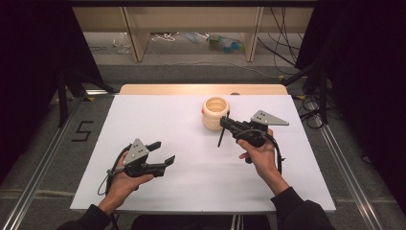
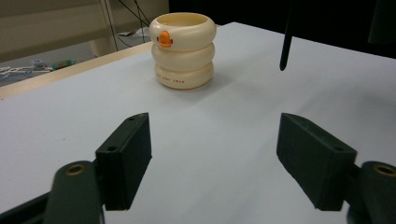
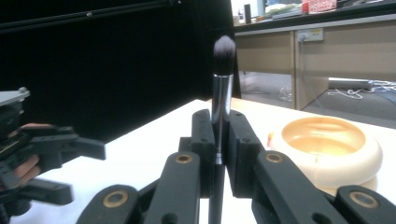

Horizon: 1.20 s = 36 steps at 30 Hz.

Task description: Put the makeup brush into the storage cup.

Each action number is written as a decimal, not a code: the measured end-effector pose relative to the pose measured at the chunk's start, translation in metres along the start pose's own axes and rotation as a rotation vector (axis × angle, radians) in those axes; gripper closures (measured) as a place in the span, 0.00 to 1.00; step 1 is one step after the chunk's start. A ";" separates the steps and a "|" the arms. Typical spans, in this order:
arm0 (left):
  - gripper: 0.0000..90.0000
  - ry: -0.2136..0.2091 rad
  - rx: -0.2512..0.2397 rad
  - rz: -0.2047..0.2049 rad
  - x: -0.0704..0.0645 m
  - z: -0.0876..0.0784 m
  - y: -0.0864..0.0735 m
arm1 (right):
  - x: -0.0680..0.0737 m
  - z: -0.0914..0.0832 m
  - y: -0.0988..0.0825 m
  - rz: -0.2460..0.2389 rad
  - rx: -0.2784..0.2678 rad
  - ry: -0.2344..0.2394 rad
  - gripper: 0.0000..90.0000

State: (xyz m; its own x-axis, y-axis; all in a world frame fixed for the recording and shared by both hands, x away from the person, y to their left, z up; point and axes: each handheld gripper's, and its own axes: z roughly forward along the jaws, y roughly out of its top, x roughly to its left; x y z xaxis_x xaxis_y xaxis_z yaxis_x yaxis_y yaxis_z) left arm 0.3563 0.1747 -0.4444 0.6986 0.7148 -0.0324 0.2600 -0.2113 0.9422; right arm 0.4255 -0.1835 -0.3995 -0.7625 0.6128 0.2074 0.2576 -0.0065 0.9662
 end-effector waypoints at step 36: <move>0.18 -0.004 -0.012 -0.010 -0.005 0.000 0.000 | -0.027 0.024 0.034 -0.016 0.037 -0.067 0.93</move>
State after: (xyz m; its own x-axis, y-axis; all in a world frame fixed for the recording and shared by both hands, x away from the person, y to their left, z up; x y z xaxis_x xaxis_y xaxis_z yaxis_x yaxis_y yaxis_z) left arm 0.3527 0.1708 -0.4440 0.6987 0.7141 -0.0434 0.2593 -0.1962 0.9456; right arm 0.4694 -0.1813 -0.3761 -0.7257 0.6639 0.1805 0.2683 0.0316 0.9628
